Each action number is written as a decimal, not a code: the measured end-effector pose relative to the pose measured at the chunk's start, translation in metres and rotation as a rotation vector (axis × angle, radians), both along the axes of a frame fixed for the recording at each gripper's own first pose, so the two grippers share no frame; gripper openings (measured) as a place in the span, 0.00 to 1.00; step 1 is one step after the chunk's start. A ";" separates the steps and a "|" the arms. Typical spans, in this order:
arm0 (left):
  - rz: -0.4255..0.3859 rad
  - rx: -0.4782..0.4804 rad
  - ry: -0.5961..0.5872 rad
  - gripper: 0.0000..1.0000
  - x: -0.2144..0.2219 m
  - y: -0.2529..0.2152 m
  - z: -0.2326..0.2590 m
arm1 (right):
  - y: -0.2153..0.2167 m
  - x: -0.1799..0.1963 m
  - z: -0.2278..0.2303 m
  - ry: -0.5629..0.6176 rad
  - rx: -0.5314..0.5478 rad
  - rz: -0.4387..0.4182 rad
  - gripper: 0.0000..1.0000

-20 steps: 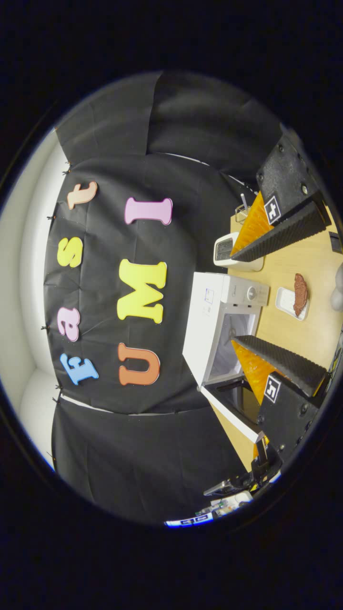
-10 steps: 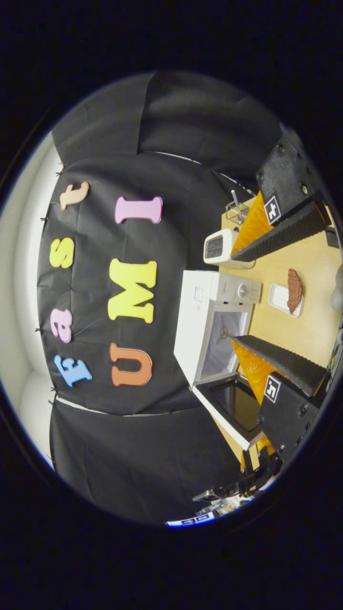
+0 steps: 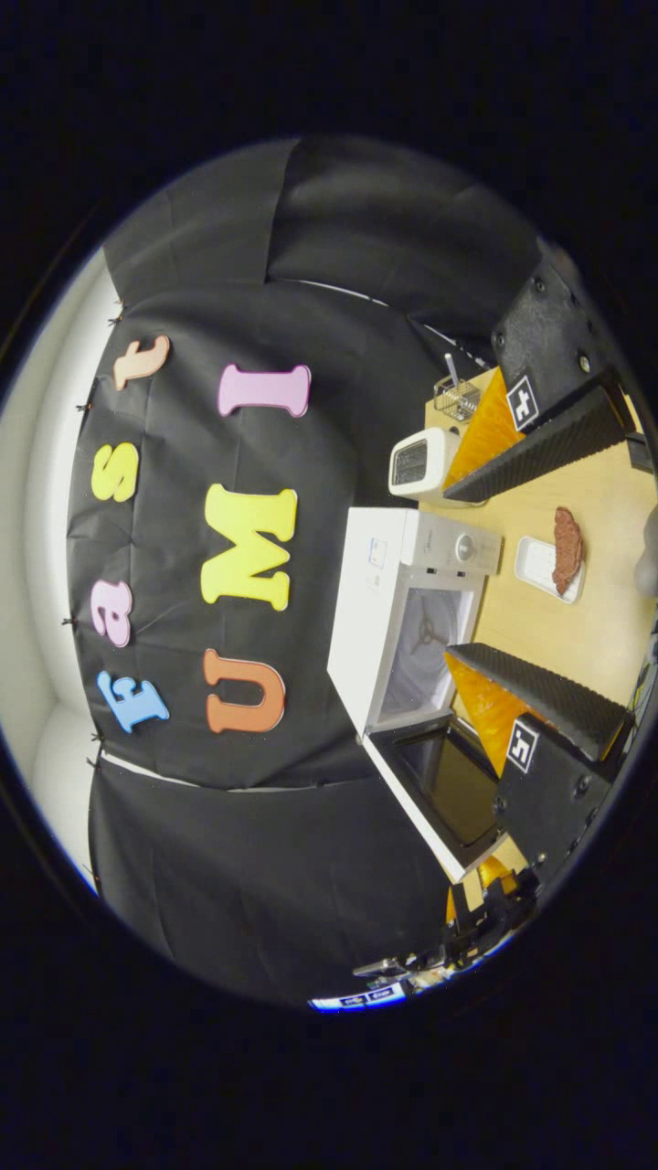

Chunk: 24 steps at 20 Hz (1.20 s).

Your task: Open the microwave oven with the left hand, put the food in, and close the microwave oven.

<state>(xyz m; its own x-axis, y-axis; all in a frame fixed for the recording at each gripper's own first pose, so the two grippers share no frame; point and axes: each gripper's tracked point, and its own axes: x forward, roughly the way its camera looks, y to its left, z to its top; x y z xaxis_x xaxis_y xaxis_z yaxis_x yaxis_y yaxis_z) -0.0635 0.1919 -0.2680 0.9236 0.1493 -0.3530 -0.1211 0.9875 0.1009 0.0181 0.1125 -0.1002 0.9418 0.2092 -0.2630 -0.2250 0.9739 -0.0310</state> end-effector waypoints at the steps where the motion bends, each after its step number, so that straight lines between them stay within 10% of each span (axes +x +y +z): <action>1: 0.020 0.009 -0.001 0.95 -0.003 0.008 0.002 | 0.000 0.002 -0.003 0.003 -0.001 0.000 0.99; 11: 0.062 0.035 -0.025 0.87 -0.031 0.016 0.029 | -0.046 0.011 -0.111 0.158 0.009 -0.041 0.99; 23: -0.118 -0.057 -0.135 0.95 -0.002 -0.128 0.132 | -0.064 0.030 -0.277 0.482 0.308 0.006 0.95; 24: -0.127 -0.058 -0.144 0.95 0.005 -0.138 0.138 | -0.061 0.034 -0.283 0.501 0.342 0.014 0.82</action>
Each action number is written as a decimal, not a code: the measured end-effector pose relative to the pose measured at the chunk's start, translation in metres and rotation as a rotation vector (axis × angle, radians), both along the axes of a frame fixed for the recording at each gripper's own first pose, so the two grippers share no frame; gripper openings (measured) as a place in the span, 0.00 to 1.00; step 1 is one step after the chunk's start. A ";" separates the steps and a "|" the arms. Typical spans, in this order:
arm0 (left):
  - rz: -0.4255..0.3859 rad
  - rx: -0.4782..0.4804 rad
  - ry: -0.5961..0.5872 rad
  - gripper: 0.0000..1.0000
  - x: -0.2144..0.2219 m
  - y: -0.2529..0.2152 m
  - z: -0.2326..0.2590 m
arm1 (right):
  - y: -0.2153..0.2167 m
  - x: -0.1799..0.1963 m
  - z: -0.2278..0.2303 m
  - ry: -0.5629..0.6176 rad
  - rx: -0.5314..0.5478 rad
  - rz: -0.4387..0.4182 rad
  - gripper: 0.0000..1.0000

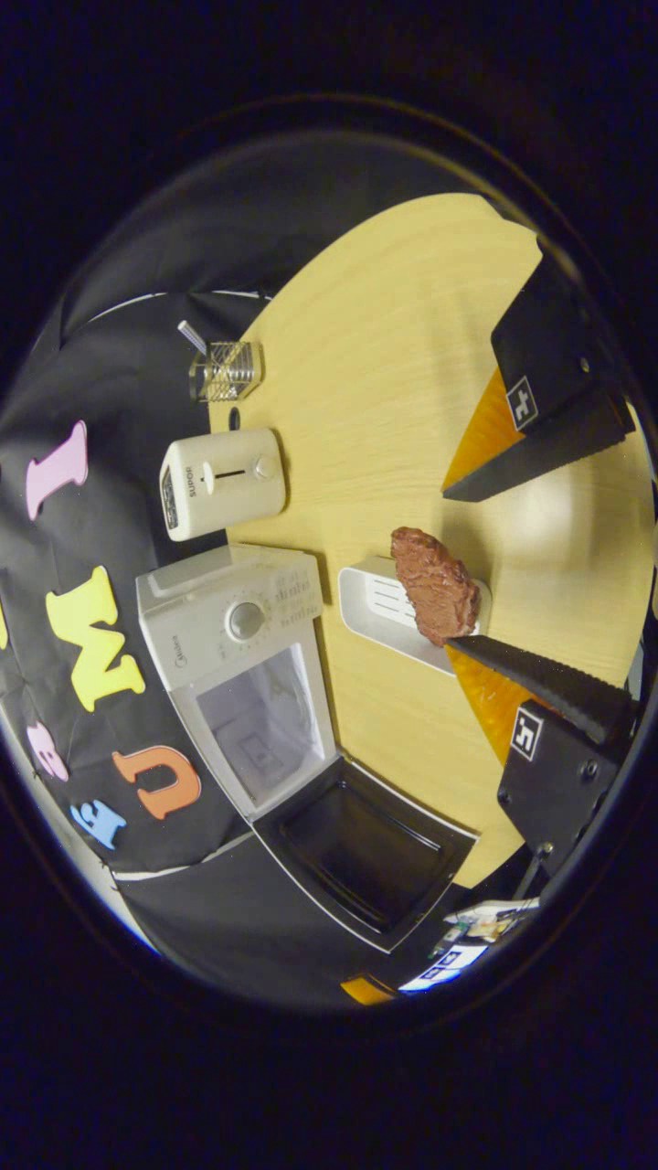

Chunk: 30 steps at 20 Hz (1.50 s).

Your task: Open the microwave oven with the left hand, put the food in, and close the microwave oven.

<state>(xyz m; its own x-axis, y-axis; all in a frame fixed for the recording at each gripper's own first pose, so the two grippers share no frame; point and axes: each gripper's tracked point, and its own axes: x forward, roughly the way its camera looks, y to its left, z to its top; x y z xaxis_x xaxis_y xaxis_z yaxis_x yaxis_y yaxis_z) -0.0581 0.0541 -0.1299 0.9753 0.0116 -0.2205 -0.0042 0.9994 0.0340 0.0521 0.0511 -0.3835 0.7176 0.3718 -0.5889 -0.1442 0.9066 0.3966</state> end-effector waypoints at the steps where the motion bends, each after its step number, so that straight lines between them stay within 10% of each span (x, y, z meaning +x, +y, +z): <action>1: -0.010 0.002 -0.004 0.95 0.006 -0.009 0.005 | 0.004 0.005 -0.005 0.020 0.039 0.014 0.93; 3: -0.014 0.020 -0.008 0.95 0.017 -0.023 0.012 | 0.008 0.013 -0.010 0.049 0.111 0.032 0.76; 4: -0.013 0.029 -0.006 0.95 0.020 -0.030 0.014 | 0.012 0.017 -0.010 0.057 0.145 0.049 0.86; 5: -0.011 0.036 -0.005 0.95 0.023 -0.036 0.017 | 0.012 0.021 -0.010 0.065 0.169 0.058 0.67; 6: -0.004 0.044 -0.002 0.95 0.026 -0.041 0.019 | 0.014 0.026 -0.009 0.077 0.203 0.070 0.76; 7: 0.003 0.050 0.005 0.95 0.028 -0.047 0.020 | 0.014 0.029 -0.007 0.101 0.246 0.077 0.51; 10: 0.038 0.069 0.021 0.95 0.033 -0.064 0.022 | 0.019 0.036 -0.008 0.164 0.373 0.098 0.48; 11: 0.054 0.077 0.028 0.95 0.032 -0.069 0.022 | 0.020 0.038 -0.007 0.186 0.409 0.102 0.24; 22: 0.130 0.070 0.029 0.95 0.027 -0.081 0.026 | 0.037 0.038 0.061 0.122 0.433 0.258 0.16; 30: 0.035 0.049 0.045 0.95 0.028 -0.038 -0.001 | 0.112 0.076 0.129 -0.105 0.370 0.183 0.16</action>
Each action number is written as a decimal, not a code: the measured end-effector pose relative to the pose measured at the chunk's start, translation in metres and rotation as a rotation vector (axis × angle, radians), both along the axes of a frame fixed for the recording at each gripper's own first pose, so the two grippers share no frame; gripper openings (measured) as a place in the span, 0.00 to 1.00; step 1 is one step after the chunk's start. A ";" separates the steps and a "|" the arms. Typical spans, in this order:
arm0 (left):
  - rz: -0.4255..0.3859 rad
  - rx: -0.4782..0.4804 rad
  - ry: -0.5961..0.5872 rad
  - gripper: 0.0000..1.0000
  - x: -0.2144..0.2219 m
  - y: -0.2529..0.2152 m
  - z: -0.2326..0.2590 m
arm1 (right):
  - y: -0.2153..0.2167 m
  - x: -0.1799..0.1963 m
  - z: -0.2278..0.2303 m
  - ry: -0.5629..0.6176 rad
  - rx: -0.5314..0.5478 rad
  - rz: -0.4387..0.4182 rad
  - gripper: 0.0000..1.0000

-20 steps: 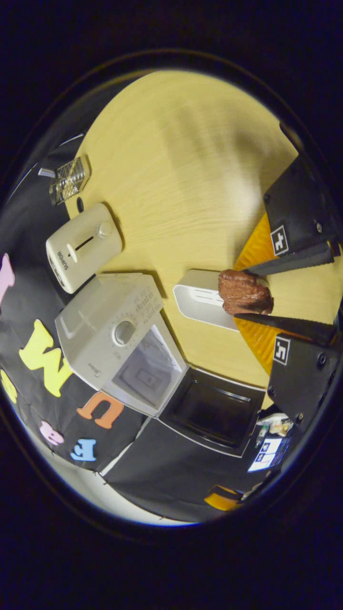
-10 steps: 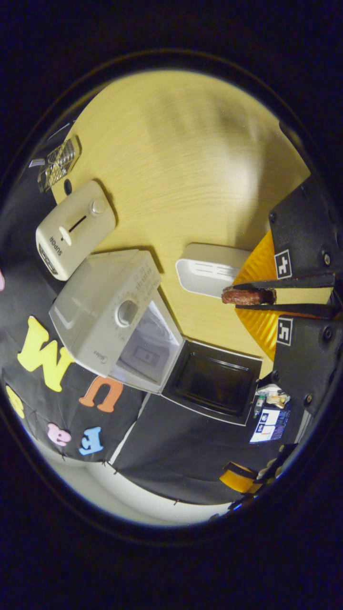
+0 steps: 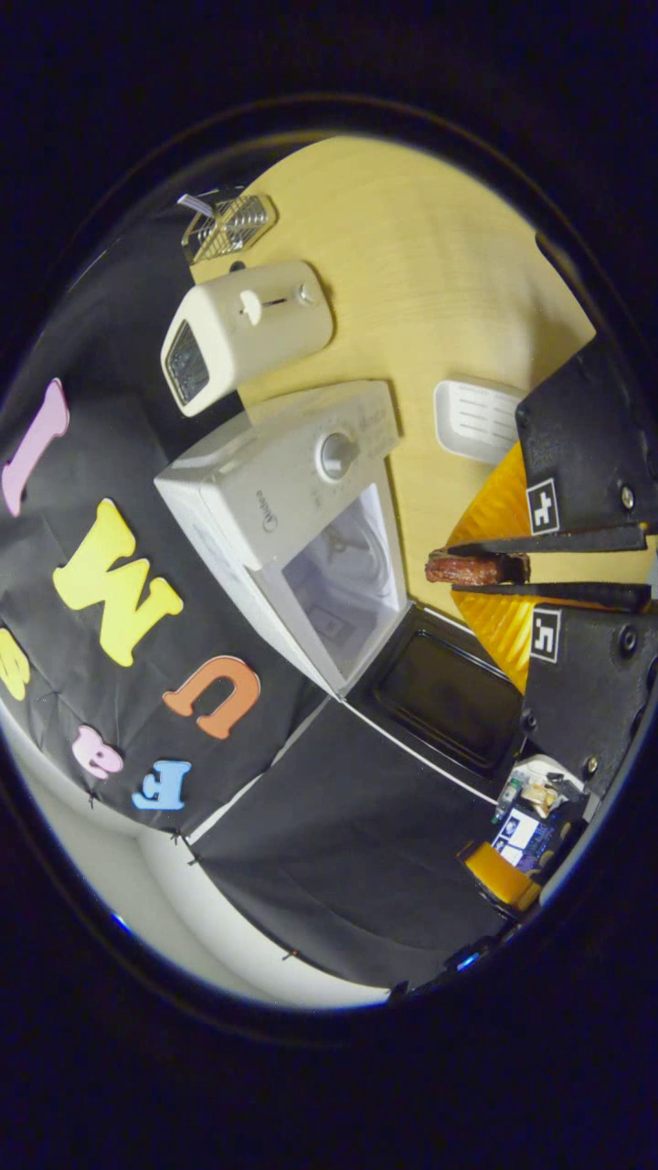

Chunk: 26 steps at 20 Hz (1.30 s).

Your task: Open the microwave oven with the left hand, put the food in, and close the microwave oven.

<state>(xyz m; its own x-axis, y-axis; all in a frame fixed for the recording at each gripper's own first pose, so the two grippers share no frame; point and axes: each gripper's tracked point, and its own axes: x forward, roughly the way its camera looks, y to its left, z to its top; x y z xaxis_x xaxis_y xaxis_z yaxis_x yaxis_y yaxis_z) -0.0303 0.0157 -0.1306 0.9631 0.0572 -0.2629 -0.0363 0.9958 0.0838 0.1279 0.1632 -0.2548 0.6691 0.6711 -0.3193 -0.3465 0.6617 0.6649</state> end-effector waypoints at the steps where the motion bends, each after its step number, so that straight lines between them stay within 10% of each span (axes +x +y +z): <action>1: -0.017 -0.001 0.010 0.95 0.000 0.005 -0.005 | 0.015 0.008 0.003 -0.011 0.016 -0.031 0.16; 12: -0.168 -0.002 0.037 0.95 -0.001 0.044 -0.030 | 0.162 0.099 -0.008 -0.055 0.266 -0.396 0.16; 19: -0.157 0.006 0.114 0.95 -0.013 0.076 -0.065 | 0.185 0.170 -0.042 0.023 0.398 -0.691 0.16; 26: -0.180 0.023 0.124 0.95 -0.016 0.085 -0.071 | 0.193 0.202 -0.065 0.026 0.400 -0.797 0.16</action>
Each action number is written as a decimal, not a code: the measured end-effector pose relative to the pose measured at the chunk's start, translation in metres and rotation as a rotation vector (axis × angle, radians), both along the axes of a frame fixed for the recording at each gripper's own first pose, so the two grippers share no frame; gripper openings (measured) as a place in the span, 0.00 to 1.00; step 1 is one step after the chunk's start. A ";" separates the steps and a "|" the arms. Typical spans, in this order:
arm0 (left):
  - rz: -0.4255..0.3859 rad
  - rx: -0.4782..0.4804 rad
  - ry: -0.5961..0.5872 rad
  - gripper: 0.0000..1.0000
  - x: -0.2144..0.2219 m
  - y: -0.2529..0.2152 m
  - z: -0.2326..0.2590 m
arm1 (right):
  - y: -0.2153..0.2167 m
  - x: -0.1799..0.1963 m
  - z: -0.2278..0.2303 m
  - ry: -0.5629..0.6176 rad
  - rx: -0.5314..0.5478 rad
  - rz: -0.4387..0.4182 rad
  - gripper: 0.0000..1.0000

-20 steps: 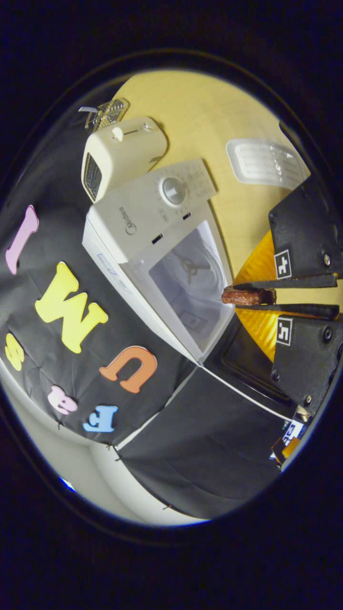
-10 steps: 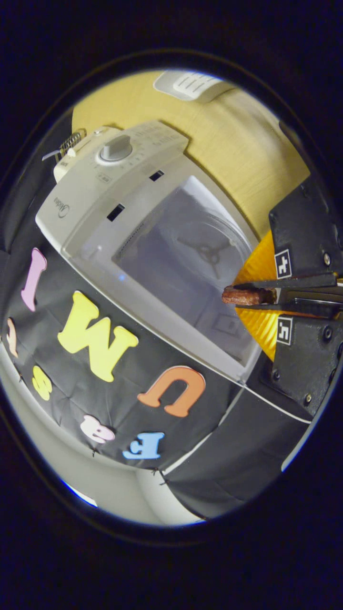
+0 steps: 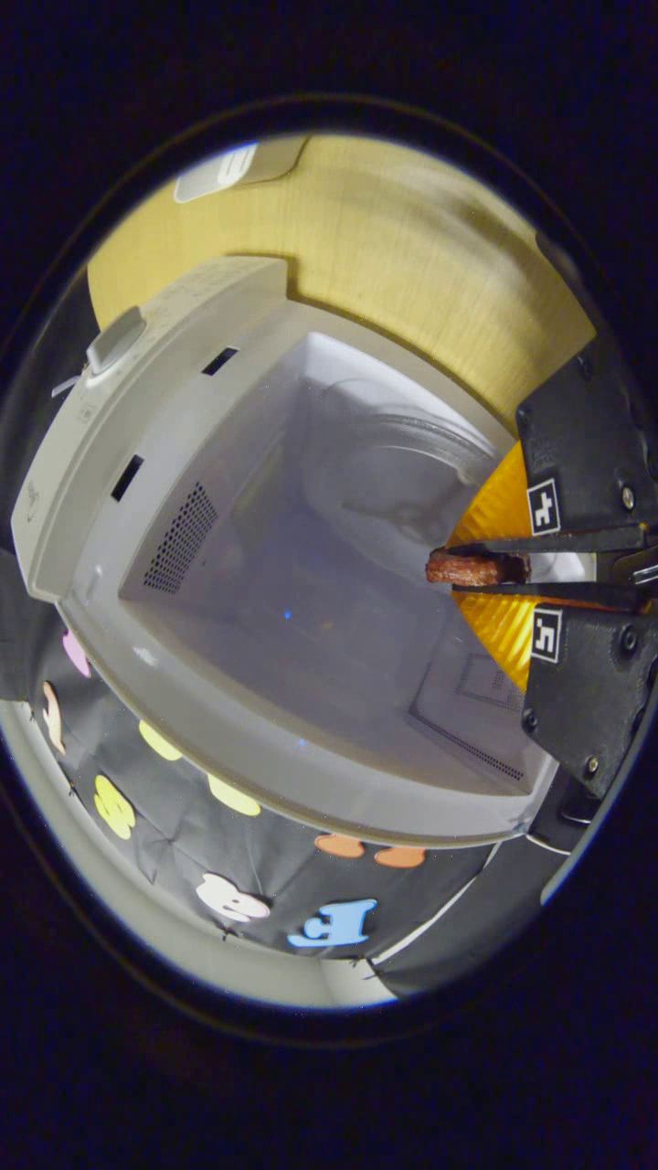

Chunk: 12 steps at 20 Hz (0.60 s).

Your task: Open the microwave oven with the left hand, put the food in, and close the microwave oven.

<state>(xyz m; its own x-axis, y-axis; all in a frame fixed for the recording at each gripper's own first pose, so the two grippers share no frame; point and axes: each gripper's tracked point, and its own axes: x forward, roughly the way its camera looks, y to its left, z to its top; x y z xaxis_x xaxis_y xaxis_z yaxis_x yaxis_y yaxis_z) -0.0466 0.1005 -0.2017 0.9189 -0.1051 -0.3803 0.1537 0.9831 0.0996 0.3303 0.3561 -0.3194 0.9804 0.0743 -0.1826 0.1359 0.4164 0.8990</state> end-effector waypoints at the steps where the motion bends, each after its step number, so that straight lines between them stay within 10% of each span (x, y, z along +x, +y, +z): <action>1: -0.001 -0.002 0.000 0.95 0.000 0.000 0.000 | 0.002 0.004 0.000 -0.008 -0.006 -0.008 0.16; 7: -0.011 -0.019 0.003 0.95 0.001 -0.002 -0.004 | -0.007 0.017 -0.021 0.013 -0.153 -0.005 0.12; 10: -0.007 -0.024 0.003 0.95 0.002 -0.002 -0.003 | -0.012 0.015 -0.026 0.017 -0.250 0.003 0.29; 11: -0.008 -0.022 0.000 0.95 0.003 -0.003 -0.002 | -0.012 0.016 -0.025 0.013 -0.278 0.007 0.19; 12: -0.008 -0.018 0.000 0.95 0.004 -0.004 -0.002 | -0.016 0.016 -0.025 0.014 -0.321 0.005 0.35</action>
